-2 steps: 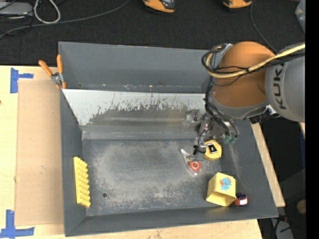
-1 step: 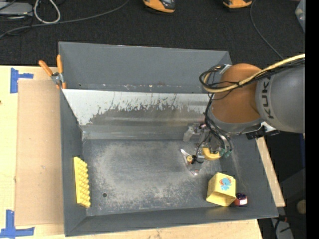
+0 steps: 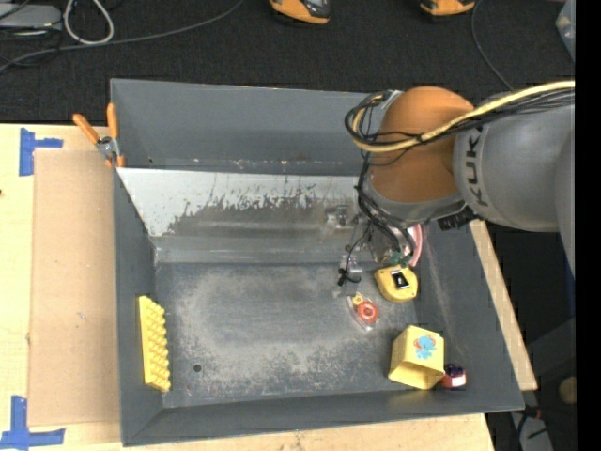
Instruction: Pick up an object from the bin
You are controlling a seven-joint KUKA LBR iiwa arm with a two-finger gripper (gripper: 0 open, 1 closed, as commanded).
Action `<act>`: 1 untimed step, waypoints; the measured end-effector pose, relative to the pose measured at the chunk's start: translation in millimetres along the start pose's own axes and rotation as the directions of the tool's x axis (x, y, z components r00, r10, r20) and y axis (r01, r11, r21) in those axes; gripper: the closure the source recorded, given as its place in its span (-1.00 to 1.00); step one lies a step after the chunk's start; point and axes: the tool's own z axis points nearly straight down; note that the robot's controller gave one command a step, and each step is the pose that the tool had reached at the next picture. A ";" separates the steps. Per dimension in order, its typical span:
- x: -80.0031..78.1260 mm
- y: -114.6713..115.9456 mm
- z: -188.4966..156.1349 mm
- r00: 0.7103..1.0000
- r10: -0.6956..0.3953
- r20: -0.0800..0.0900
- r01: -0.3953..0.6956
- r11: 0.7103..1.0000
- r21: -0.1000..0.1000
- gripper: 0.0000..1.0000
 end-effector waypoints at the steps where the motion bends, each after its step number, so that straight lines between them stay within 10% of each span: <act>1: 54.7 -31.8 43.4 0.938 0.346 -0.011 -0.346 0.938 0.005 -1.00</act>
Offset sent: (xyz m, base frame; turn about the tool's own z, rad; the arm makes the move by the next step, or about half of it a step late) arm 0.0077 0.0188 -0.0743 0.1266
